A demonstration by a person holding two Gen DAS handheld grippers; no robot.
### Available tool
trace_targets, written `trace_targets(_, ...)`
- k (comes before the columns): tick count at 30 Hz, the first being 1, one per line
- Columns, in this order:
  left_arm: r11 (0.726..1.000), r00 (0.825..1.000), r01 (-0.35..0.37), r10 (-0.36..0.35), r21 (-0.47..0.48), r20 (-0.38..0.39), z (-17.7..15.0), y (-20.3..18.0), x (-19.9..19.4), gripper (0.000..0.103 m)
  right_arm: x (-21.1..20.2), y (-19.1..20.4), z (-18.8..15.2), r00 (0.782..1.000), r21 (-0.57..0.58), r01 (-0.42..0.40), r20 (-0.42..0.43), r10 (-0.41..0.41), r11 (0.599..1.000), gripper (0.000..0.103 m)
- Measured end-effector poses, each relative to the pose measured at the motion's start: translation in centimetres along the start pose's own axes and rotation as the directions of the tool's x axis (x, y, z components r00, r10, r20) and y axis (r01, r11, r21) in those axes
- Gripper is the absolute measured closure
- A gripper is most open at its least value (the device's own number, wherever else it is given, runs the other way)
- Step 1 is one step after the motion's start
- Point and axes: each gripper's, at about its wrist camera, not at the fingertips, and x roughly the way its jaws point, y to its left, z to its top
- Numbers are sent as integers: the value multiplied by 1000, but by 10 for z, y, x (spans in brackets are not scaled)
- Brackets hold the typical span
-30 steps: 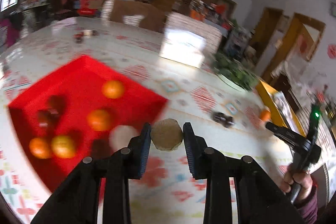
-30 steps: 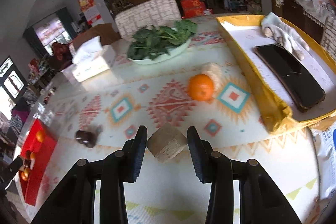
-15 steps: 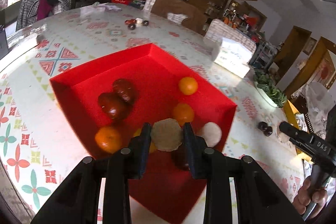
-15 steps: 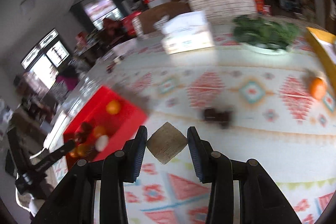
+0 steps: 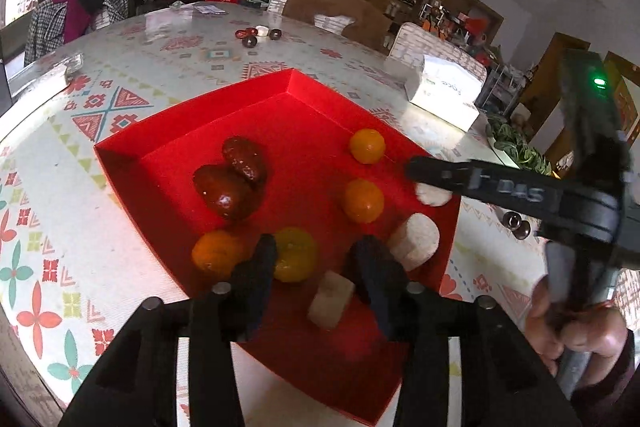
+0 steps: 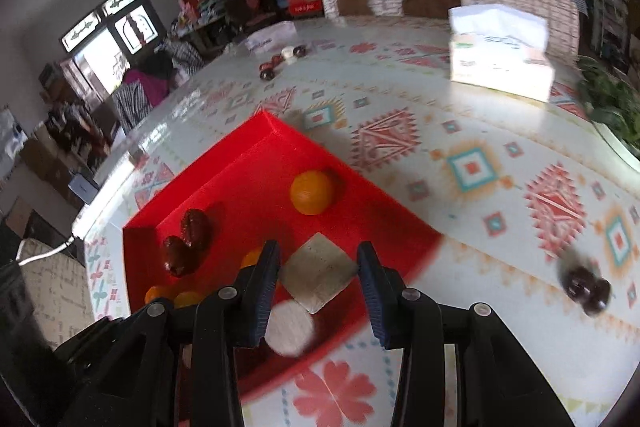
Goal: Organize fruits
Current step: 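Carry both yam pieces over the red tray and open both tools to release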
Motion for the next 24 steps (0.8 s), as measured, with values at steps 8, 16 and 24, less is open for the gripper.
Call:
trace_targets(8,999,999,37,-37,-37,2,1,9,-11,54,28,14,4,1000,-6,10,-28,-10,1000,58)
trace_targets(16,999,999,37,-37,-29,32,1,2,-26,48,-1,8,2,999,13,12,31,-12,1000,54)
trace_targets(24,993,998,-48,43,104,56,-7,-34,-39,42,-43,-19,-20,996,49,51,76,-55,997,48)
